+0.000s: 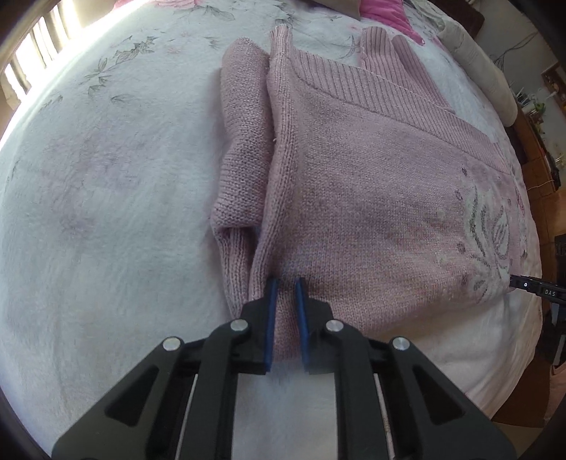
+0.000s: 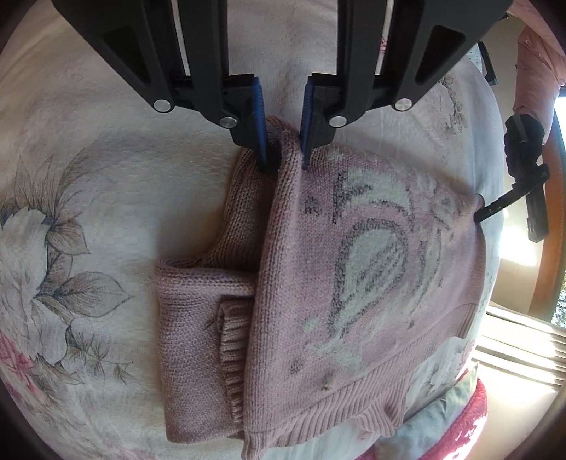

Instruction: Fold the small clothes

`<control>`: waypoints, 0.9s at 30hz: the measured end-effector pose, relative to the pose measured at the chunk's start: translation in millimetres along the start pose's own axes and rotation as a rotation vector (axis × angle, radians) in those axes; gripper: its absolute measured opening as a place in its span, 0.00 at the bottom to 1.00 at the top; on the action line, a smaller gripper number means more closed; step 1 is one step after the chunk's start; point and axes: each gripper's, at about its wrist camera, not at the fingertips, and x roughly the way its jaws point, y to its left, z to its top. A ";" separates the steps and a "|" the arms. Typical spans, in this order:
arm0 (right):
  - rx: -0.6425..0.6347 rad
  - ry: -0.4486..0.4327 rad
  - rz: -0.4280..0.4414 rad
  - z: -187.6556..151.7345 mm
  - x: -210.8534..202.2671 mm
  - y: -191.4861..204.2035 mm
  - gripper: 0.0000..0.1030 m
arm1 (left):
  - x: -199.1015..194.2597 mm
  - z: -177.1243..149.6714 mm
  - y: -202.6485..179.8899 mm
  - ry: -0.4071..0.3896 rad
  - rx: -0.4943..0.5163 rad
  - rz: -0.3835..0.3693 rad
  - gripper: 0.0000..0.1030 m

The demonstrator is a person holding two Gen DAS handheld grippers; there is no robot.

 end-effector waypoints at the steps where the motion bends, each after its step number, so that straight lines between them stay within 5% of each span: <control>1: 0.001 0.005 0.003 0.6 0.2 -0.7 0.17 | -1.3 1.0 0.5 0.003 0.002 -0.002 0.10; 3: -0.012 -0.002 -0.003 2.3 -9.8 1.7 0.23 | -11.2 3.2 -1.6 0.001 0.005 -0.003 0.10; 4: -0.030 -0.021 -0.039 4.0 -21.2 5.2 0.34 | -20.0 5.8 -3.5 -0.008 0.006 -0.006 0.13; 6: -0.077 -0.093 -0.077 12.1 -49.9 14.1 0.45 | -44.8 15.5 -10.2 -0.068 0.025 0.006 0.30; 7: -0.093 -0.121 -0.075 20.1 -63.2 18.5 0.46 | -57.5 23.7 -14.4 -0.111 0.042 0.007 0.37; 11: -0.165 -0.187 -0.043 83.4 -86.1 43.3 0.50 | -73.0 87.0 -36.9 -0.189 0.103 -0.058 0.39; 16: -0.204 -0.202 0.085 189.5 -64.1 79.0 0.51 | -36.7 184.6 -75.9 -0.217 0.171 -0.130 0.40; 19: -0.217 -0.146 0.100 241.8 -28.7 96.9 0.51 | 1.1 224.0 -93.1 -0.168 0.181 -0.141 0.41; 27: -0.175 -0.080 0.099 308.2 40.3 105.7 0.51 | 77.0 274.6 -107.0 -0.085 0.196 -0.103 0.40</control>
